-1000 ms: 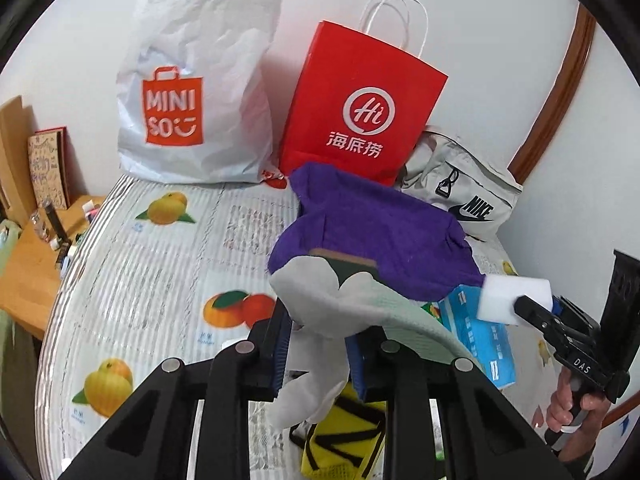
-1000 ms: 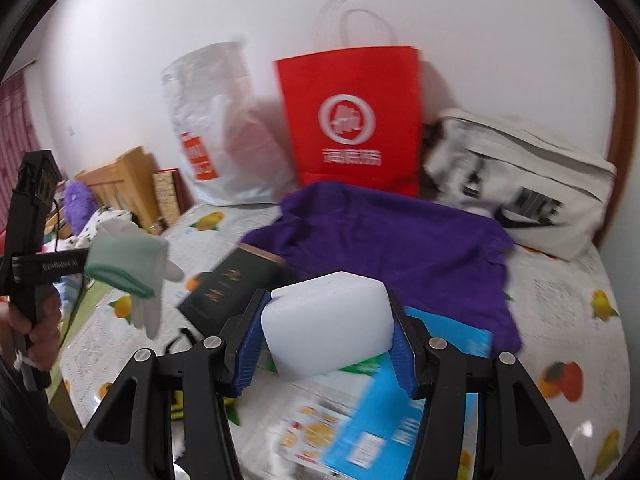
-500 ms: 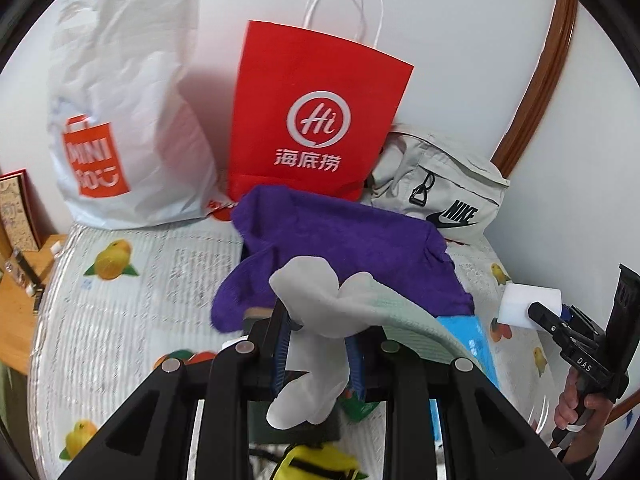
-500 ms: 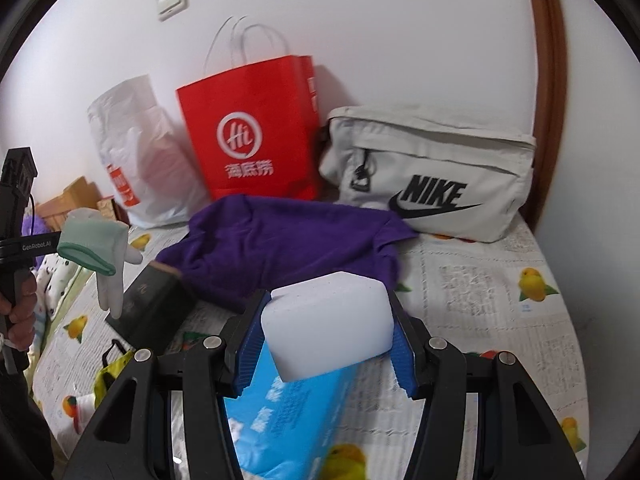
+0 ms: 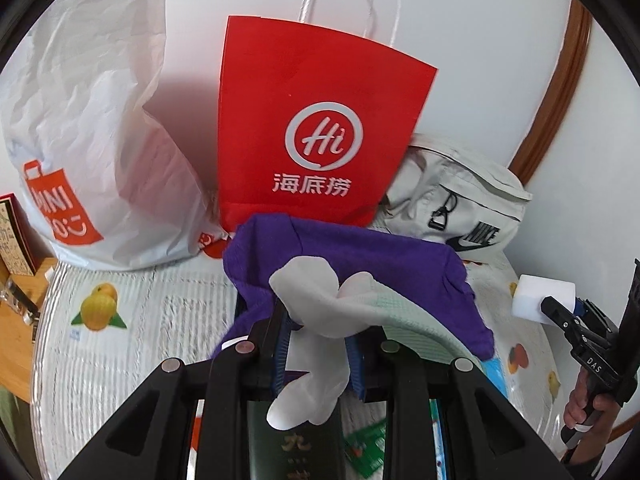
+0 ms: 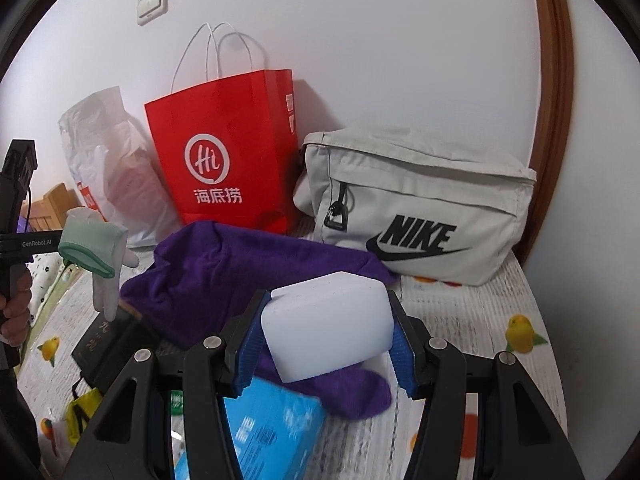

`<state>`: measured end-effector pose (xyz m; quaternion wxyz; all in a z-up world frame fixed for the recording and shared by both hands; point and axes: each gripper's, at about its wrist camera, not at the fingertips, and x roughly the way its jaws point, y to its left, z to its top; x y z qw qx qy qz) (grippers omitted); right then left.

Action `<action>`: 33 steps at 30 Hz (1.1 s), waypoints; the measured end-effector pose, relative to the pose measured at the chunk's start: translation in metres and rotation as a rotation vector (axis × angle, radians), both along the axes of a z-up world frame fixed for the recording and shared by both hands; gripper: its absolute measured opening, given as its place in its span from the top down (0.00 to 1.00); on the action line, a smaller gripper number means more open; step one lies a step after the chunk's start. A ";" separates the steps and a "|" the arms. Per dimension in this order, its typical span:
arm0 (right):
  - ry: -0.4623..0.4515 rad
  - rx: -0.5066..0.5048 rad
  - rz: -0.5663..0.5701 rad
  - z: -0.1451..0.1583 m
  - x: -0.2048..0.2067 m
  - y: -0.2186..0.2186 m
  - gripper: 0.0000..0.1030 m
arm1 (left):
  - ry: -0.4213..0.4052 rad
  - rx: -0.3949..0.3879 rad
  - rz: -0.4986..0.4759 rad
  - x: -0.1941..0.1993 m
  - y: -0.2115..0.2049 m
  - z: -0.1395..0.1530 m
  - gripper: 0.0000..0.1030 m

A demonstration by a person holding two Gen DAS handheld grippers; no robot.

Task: Organize soft objects
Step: 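Carry the glove with the left gripper while the right gripper carries the sponge toward the purple towel, then open the left gripper to drop the glove while the right gripper releases the sponge onto the towel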

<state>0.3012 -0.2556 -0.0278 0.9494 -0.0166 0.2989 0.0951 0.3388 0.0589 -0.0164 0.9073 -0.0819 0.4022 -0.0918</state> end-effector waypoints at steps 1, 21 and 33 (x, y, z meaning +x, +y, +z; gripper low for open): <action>0.000 -0.004 0.001 -0.001 0.004 0.001 0.47 | 0.002 0.004 0.004 0.006 0.001 -0.002 0.76; 0.095 -0.062 0.048 -0.053 0.094 0.024 0.47 | 0.129 0.002 -0.011 0.112 -0.009 -0.057 0.76; 0.178 -0.079 0.108 -0.078 0.124 0.039 0.46 | 0.223 0.013 0.001 0.154 -0.013 -0.092 0.76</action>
